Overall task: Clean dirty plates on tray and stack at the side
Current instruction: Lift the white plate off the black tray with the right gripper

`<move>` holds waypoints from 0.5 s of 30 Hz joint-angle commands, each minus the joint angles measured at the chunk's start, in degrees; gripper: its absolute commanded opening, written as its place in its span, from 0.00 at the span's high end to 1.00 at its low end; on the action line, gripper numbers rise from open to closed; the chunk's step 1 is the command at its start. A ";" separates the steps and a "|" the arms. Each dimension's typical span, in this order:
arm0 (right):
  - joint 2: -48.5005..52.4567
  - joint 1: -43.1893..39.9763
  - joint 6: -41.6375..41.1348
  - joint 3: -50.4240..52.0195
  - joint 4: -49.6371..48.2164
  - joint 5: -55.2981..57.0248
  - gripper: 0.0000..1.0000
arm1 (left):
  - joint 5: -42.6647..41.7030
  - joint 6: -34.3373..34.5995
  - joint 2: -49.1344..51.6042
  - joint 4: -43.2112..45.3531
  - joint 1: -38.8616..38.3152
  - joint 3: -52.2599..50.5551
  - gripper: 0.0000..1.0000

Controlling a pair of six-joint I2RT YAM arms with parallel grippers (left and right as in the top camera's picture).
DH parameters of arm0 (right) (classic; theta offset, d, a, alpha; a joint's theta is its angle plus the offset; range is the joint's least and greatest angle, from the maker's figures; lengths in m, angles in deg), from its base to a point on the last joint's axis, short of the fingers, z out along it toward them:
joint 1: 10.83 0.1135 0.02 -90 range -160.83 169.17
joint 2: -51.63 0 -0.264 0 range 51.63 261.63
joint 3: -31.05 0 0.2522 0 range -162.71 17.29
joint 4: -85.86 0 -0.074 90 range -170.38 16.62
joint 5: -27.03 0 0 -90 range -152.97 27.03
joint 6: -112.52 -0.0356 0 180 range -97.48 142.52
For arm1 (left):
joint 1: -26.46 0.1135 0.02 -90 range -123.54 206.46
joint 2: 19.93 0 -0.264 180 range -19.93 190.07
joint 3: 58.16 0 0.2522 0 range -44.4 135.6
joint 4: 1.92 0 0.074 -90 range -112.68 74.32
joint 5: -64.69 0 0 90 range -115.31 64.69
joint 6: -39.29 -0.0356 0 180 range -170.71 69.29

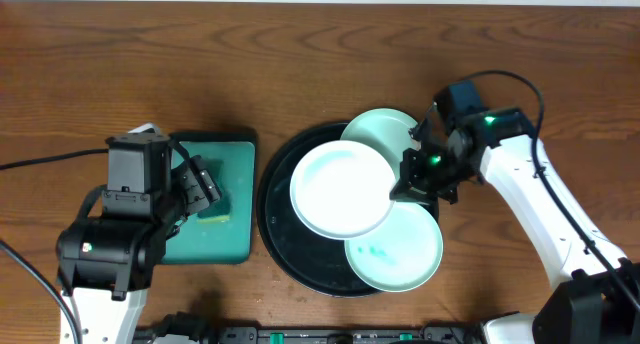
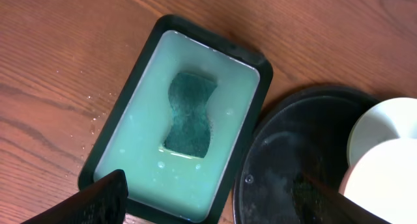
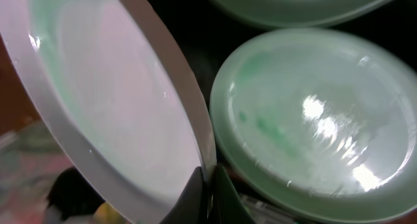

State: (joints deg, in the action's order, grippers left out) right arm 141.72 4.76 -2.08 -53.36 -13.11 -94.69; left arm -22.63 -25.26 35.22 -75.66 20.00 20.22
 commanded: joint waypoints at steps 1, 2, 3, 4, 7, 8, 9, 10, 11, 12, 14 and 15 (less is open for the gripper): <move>-0.28 -1.79 8.76 -0.85 4.46 -15.85 0.99 | -0.79 -0.13 0.79 -0.04 0.17 0.02 0.20; -0.28 -1.77 10.71 -0.85 4.52 -17.64 0.99 | -0.79 -0.13 0.79 -0.02 0.17 0.02 0.19; -0.28 -1.62 13.00 -0.85 4.09 -18.97 0.99 | -0.79 -0.13 0.79 0.02 0.17 0.02 0.19; -0.28 -1.55 13.92 -0.85 2.89 -18.86 0.99 | -0.79 -0.13 0.79 0.04 0.17 0.02 0.20; -0.31 -1.57 16.04 -0.85 -8.07 -17.29 0.99 | -0.79 -0.13 0.79 0.02 0.17 0.02 0.19; -0.31 -1.55 16.06 -0.85 -11.15 -15.91 0.99 | -0.79 -0.13 0.79 0.02 0.17 0.02 0.19; -0.31 -1.51 15.34 -0.85 -14.67 -13.46 0.99 | -0.79 -0.13 0.79 0.00 0.17 0.02 0.19; -0.31 -1.36 14.86 -0.85 -17.46 -10.99 0.99 | -0.81 -0.13 0.79 -0.09 0.17 0.02 0.19; -0.31 -1.18 14.25 -0.85 -20.00 -8.24 0.98 | -0.81 -0.13 0.79 -0.24 0.17 0.02 0.19; -0.31 -0.85 13.92 -0.85 -22.16 -5.22 0.98 | -0.81 -0.13 0.79 -0.39 0.17 0.02 0.19; -0.31 -0.13 13.92 -0.85 -24.61 0.20 0.99 | -0.81 -0.13 0.79 -0.61 0.17 0.02 0.19; -0.31 0.31 14.01 -0.85 -25.18 2.97 0.99 | -0.81 -0.13 0.79 -0.66 0.17 0.02 0.19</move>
State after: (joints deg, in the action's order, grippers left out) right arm 141.74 3.71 11.23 -53.45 -36.72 -101.42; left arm -23.49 -25.26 35.97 -75.91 20.00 20.22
